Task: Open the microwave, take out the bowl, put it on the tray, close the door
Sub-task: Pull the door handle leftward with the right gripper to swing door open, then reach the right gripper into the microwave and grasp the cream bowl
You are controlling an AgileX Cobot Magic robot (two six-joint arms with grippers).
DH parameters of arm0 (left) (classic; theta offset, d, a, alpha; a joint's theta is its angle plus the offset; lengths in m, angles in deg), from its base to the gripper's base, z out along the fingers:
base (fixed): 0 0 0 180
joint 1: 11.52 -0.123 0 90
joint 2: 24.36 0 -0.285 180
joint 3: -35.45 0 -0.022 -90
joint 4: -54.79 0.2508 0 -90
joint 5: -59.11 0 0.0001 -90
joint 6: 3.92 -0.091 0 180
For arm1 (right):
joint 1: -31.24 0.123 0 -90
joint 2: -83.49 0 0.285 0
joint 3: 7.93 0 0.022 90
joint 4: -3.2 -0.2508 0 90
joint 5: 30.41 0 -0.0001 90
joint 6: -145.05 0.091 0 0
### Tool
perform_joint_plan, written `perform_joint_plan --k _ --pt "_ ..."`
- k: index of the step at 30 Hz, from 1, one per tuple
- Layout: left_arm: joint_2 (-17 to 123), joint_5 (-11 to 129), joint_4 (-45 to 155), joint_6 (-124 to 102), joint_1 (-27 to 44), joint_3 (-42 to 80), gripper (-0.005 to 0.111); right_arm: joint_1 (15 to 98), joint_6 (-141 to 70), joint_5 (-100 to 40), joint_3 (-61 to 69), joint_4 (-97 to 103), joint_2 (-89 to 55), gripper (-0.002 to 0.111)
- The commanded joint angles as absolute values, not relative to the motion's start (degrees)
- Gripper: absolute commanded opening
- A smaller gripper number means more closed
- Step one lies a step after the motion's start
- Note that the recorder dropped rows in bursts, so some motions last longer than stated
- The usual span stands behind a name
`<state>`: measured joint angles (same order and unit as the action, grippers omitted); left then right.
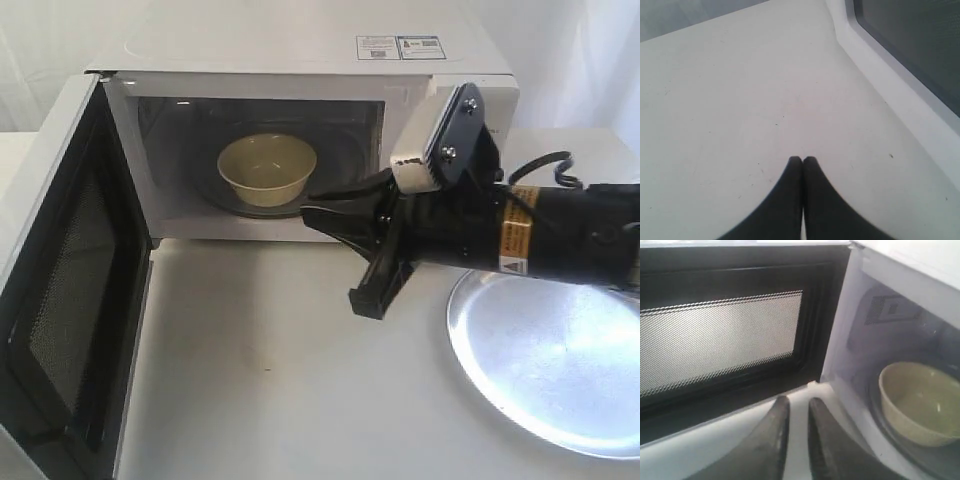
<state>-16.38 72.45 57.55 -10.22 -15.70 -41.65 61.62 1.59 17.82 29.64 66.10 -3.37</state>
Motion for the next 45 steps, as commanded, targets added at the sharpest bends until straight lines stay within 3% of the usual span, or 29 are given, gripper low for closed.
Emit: perform_joint_plan --k 1,3,6,13,23,30,32,35,45 --pt "-16.6 72.4 57.3 -10.1 -15.5 -41.8 0.0 61.5 -15.9 33.1 27.0 52.5 5.9 0.042" --pt "-16.6 72.4 57.3 -10.1 -15.5 -41.8 0.0 61.5 -17.2 37.2 24.2 52.3 10.3 0.057" --pt "-16.6 72.4 57.3 -10.1 -15.5 -41.8 0.0 62.8 -18.5 34.2 19.3 52.3 16.6 0.068" --pt "-16.6 72.4 57.3 -10.1 -15.5 -41.8 0.0 65.6 -29.5 16.6 5.2 46.7 28.1 0.068" --pt "-16.6 72.4 57.3 -10.1 -15.5 -41.8 0.0 66.6 -22.7 0.5 -12.9 46.7 38.7 0.067" --pt "-16.6 72.4 57.3 -10.1 -15.5 -41.8 0.0 68.9 -22.5 -3.7 -14.6 51.4 40.8 0.049" --pt "-16.6 72.4 57.3 -10.1 -15.5 -41.8 0.0 69.5 -22.8 -3.2 -14.6 51.9 40.8 0.033" --pt "-16.6 72.4 57.3 -10.1 -15.5 -41.8 0.0 70.8 -22.2 -2.5 -14.6 51.9 40.1 0.0" --pt "-16.6 72.4 57.3 -10.1 -15.5 -41.8 0.0 75.2 2.0 -0.7 -9.5 84.4 31.6 0.0"
